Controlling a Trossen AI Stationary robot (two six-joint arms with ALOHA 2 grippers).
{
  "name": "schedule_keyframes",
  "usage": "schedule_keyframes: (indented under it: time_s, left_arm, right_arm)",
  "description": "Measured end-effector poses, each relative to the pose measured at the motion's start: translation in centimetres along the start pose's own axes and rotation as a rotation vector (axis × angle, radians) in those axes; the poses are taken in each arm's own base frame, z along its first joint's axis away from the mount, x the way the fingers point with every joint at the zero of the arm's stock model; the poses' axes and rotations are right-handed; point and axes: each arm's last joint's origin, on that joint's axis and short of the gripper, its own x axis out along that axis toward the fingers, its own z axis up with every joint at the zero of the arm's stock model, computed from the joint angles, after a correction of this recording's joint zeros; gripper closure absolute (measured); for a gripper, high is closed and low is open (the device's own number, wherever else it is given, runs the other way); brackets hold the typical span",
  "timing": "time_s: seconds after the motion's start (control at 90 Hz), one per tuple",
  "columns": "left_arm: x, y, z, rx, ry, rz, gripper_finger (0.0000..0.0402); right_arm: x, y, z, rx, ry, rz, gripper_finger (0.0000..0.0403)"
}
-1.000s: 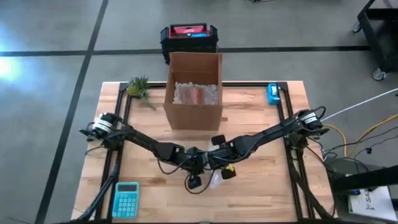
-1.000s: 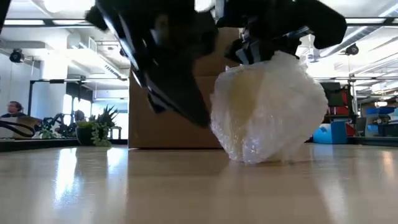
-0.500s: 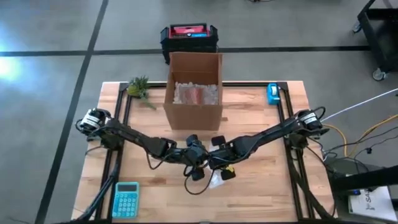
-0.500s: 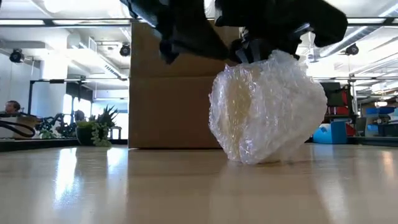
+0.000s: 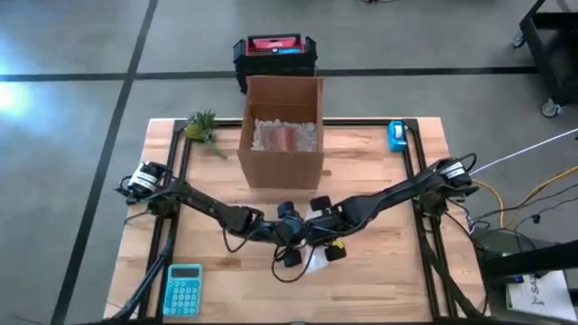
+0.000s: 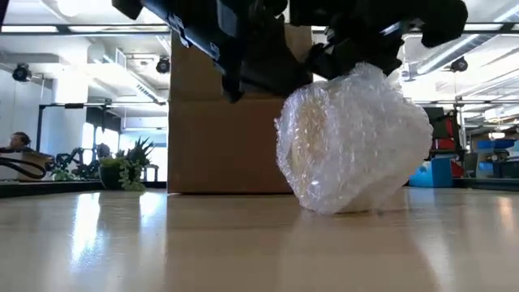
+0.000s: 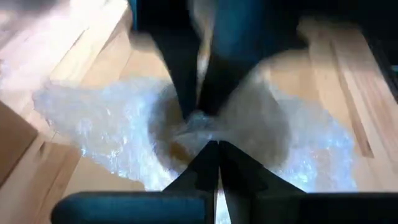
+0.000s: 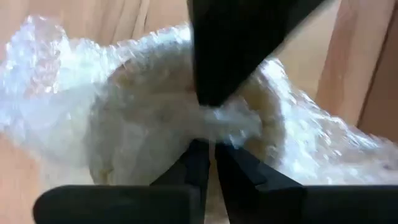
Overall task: Wrap mug
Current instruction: Wrap the yellow mug with bubble wrap
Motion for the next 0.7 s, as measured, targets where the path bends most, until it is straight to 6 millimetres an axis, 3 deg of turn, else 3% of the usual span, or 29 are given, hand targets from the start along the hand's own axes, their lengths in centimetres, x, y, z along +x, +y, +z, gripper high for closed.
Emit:
schedule_keyframes:
  time_s: [0.211,0.356,0.567,0.7]
  left_arm:
    - [0.0,0.0,0.1,-0.004,-0.006,-0.002,0.0402]
    - [0.0,0.0,0.1,-0.005,-0.007,-0.002,0.0402]
    - [0.0,0.0,0.1,-0.005,-0.007,-0.003,0.0402]
    - [0.0,0.0,0.1,-0.007,-0.012,-0.003,0.0402]
  right_arm:
    - [-2.9,-0.3,0.0,0.022,-0.053,0.009,0.0384]
    - [-4.1,-0.1,0.0,0.068,-0.089,0.121,0.0384]
    - [-1.0,0.9,-0.1,0.046,-0.015,0.130,0.0384]
    - [1.8,0.7,-0.1,0.022,0.053,0.008,0.0384]
